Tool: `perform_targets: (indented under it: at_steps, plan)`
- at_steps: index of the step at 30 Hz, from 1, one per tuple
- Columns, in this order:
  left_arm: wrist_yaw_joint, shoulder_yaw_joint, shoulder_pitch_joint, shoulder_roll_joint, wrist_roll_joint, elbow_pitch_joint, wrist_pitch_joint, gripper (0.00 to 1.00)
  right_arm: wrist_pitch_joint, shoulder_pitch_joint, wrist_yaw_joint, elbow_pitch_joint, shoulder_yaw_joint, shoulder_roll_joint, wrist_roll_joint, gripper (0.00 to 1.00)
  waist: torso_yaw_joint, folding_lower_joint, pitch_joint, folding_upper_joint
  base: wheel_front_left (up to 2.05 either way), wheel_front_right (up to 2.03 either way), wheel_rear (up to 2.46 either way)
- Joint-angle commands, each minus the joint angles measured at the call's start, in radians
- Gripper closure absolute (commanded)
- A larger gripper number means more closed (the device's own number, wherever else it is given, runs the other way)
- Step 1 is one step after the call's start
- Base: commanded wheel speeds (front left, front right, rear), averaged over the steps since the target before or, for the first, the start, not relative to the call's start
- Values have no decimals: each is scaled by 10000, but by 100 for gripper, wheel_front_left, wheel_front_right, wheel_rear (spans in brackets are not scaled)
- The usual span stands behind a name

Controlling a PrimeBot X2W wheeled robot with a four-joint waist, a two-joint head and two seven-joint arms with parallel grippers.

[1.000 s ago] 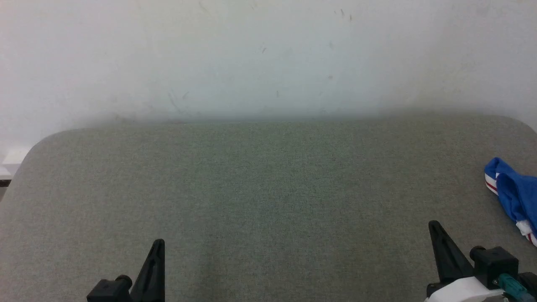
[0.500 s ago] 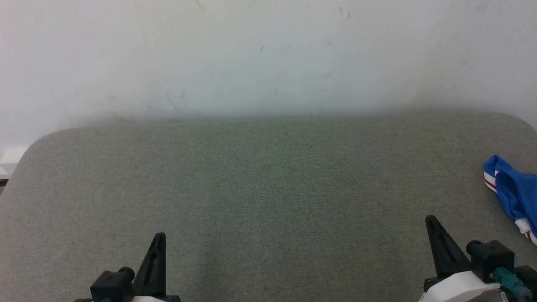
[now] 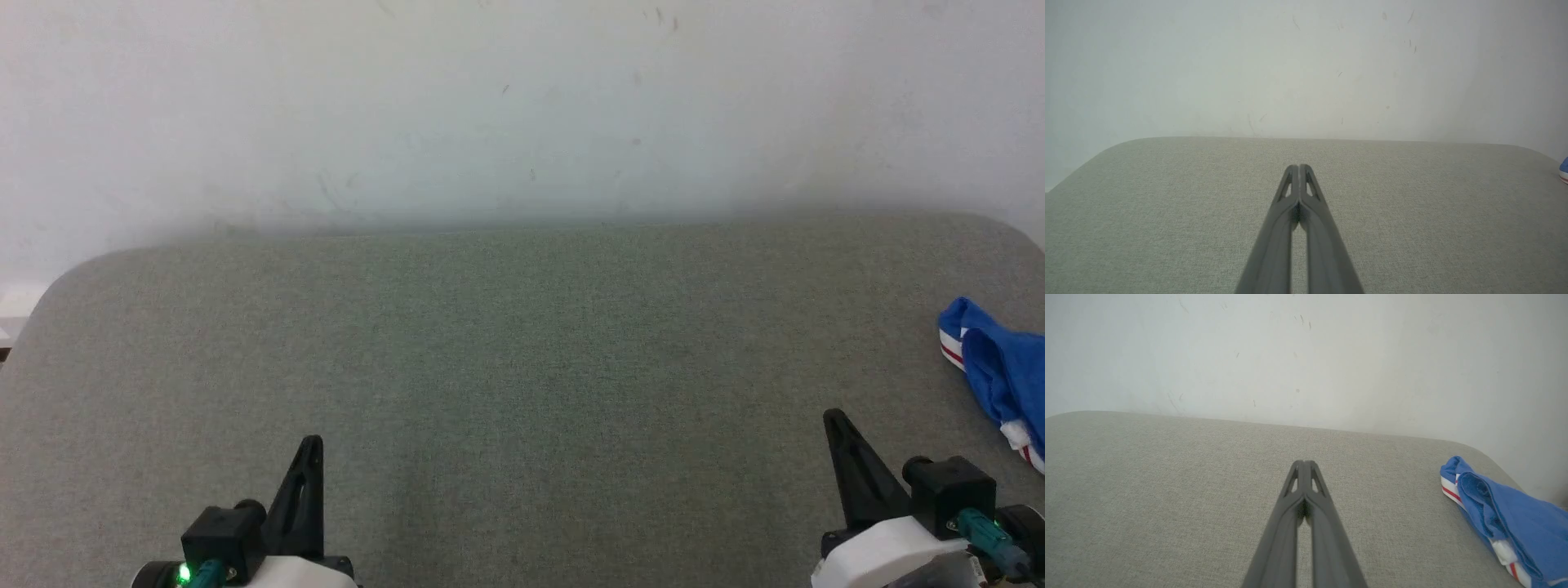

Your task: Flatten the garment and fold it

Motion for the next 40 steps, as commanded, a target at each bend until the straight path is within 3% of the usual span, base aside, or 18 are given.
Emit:
perform_targets:
  at_steps: [1,40]
  plan:
    - [-77,100,-214,-100,174,58,59,100,38,-184,-10,7,13,20,-70,100,-6,0,8,-1,0,0,0]
    - [-571,781,-1063,-807,1453,308,854,100,397,-832,-17,28,197,35,-239,100,-162,0,215,-1,0,0,0]
